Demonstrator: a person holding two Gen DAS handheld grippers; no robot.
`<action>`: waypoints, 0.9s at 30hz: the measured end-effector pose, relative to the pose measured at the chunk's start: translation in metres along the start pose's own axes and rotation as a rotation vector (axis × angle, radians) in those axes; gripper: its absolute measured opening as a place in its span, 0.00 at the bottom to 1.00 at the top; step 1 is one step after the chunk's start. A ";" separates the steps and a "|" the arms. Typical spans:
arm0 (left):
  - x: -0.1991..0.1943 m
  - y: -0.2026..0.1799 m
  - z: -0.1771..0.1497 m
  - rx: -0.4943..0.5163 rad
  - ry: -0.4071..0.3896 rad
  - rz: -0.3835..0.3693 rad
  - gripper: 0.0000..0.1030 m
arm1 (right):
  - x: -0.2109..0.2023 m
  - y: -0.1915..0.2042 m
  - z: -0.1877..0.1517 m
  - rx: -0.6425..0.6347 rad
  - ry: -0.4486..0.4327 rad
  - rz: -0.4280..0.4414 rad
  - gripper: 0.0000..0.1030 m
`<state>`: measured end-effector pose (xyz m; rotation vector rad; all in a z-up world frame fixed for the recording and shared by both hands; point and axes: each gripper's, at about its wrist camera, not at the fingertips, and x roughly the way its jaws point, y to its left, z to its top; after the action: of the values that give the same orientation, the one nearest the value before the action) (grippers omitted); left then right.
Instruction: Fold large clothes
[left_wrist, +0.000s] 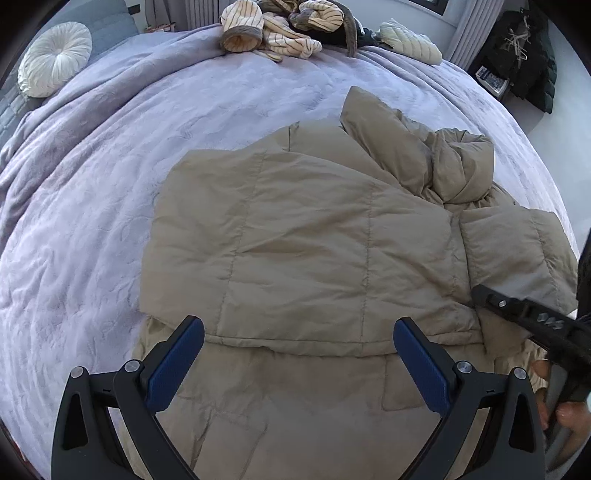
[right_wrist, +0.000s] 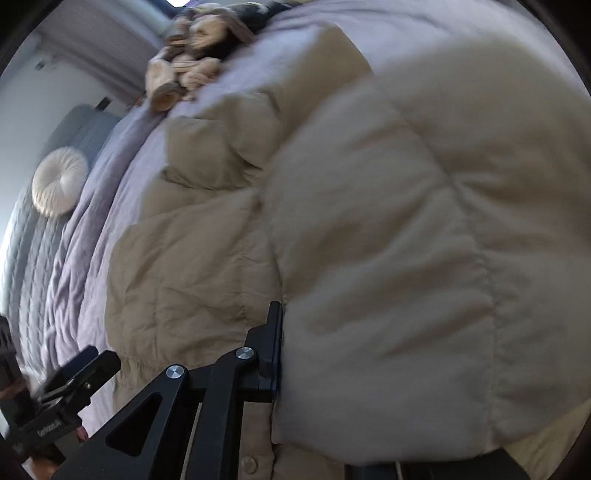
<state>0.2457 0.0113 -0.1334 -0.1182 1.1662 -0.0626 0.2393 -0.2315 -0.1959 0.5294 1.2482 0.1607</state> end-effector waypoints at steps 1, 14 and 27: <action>0.001 -0.001 0.001 0.000 0.001 -0.005 1.00 | -0.006 -0.001 0.000 0.012 0.001 0.014 0.32; 0.009 -0.002 0.017 -0.007 0.001 -0.090 1.00 | -0.109 -0.104 -0.018 0.483 -0.284 0.045 0.22; 0.010 0.051 0.060 -0.242 0.064 -0.741 1.00 | -0.055 0.055 0.005 -0.089 -0.161 0.179 0.10</action>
<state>0.3045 0.0647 -0.1256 -0.7640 1.1382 -0.5819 0.2358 -0.2072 -0.1224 0.5652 1.0313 0.3171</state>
